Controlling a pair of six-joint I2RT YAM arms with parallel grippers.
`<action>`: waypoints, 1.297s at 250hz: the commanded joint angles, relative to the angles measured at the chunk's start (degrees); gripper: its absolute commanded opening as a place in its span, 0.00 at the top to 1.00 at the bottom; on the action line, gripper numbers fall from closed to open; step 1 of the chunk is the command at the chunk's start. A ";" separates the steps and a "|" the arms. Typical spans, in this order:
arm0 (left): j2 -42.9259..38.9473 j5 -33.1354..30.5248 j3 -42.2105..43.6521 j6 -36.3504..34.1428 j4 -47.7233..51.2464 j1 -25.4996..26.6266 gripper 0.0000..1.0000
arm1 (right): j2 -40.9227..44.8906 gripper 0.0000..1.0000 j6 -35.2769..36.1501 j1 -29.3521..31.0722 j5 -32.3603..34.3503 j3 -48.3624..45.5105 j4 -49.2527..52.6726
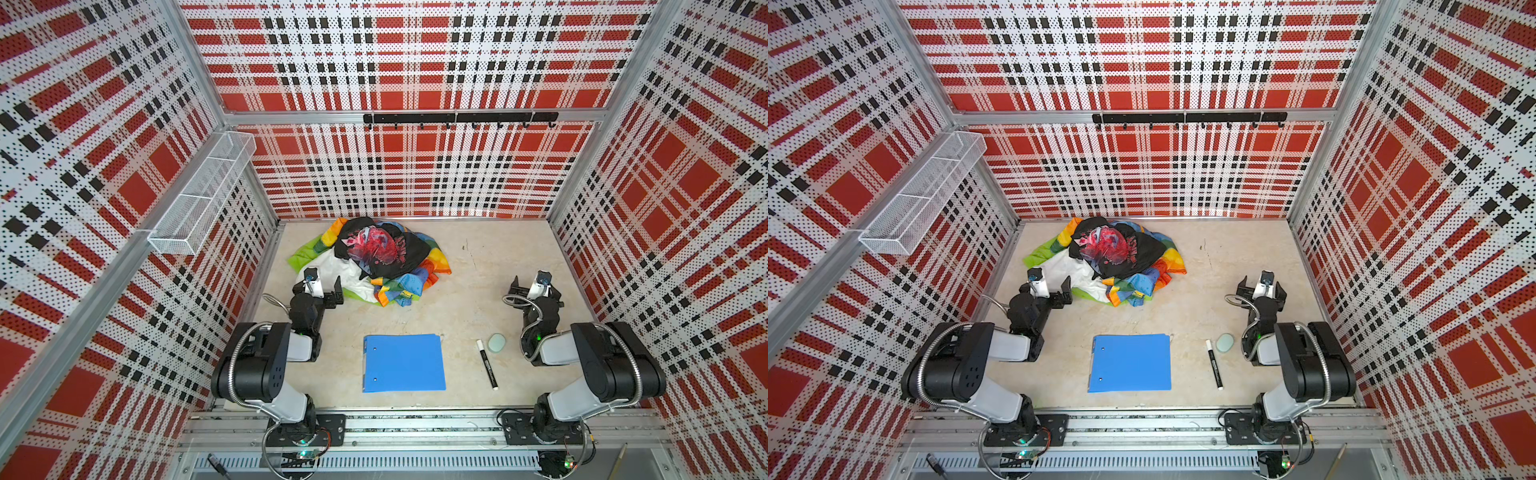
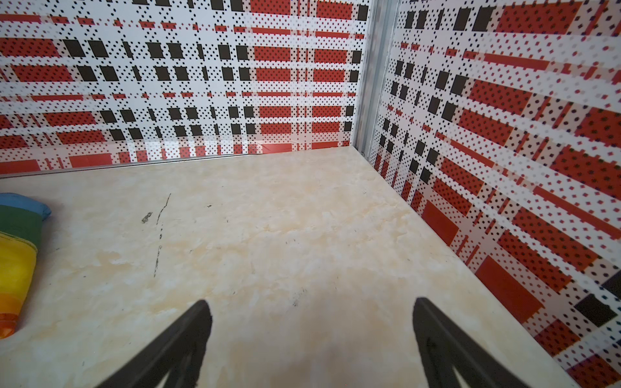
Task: Pick out a specific cloth from the pile
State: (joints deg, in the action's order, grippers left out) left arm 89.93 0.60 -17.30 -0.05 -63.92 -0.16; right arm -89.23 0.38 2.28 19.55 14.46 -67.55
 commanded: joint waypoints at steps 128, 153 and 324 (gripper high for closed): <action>-10.33 -0.97 3.69 0.81 1.12 -0.05 0.01 | 6.68 0.00 -0.47 0.40 0.91 -7.98 -13.15; -17.20 -2.94 1.64 3.62 12.29 0.42 0.01 | 15.17 0.00 -0.87 0.44 1.20 -6.12 -1.81; -29.26 1.11 -17.22 28.01 60.53 -1.49 0.01 | 34.19 0.00 -33.78 4.12 -20.19 28.88 59.08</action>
State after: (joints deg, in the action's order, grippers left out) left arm 57.60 -5.30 -32.73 20.14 -13.30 3.88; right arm -53.36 -28.29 3.49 6.33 41.45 -14.90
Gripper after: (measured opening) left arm 0.992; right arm 0.999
